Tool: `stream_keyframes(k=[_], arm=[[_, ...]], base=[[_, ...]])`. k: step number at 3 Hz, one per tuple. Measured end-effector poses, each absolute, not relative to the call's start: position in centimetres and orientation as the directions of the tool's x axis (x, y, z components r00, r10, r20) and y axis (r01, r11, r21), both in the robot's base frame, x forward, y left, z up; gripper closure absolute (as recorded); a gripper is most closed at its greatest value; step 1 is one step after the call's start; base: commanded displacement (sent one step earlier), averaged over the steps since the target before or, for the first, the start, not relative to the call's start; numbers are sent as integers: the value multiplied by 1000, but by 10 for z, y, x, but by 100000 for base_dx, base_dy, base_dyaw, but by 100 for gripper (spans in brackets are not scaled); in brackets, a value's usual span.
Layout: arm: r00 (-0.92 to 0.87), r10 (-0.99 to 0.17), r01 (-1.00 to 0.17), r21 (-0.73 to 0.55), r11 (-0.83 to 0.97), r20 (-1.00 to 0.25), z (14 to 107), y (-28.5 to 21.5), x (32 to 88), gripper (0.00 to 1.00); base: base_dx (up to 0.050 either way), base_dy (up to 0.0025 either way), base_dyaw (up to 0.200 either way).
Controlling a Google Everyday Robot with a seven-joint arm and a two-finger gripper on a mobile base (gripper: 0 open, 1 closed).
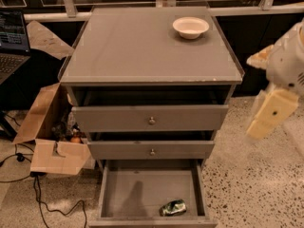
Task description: Pick green can from bottom drawer and place on counter
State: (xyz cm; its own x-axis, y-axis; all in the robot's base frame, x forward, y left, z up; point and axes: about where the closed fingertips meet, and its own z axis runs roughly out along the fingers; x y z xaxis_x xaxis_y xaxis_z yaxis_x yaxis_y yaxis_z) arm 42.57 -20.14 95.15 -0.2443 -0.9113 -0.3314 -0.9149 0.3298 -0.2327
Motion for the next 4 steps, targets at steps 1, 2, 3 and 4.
stream_keyframes(k=[1, 2, 3, 4], arm=[[-267, -817, -902, -167, 399, -511, 911, -181, 435, 0], [-247, -709, -893, -128, 430, -661, 889, -146, 462, 0], [-220, -655, -917, -75, 391, -723, 860, -112, 486, 0], [-217, -663, -922, -72, 379, -717, 851, -105, 481, 0]], base=[[0, 0, 0], [0, 0, 0], [0, 0, 0], [0, 0, 0]])
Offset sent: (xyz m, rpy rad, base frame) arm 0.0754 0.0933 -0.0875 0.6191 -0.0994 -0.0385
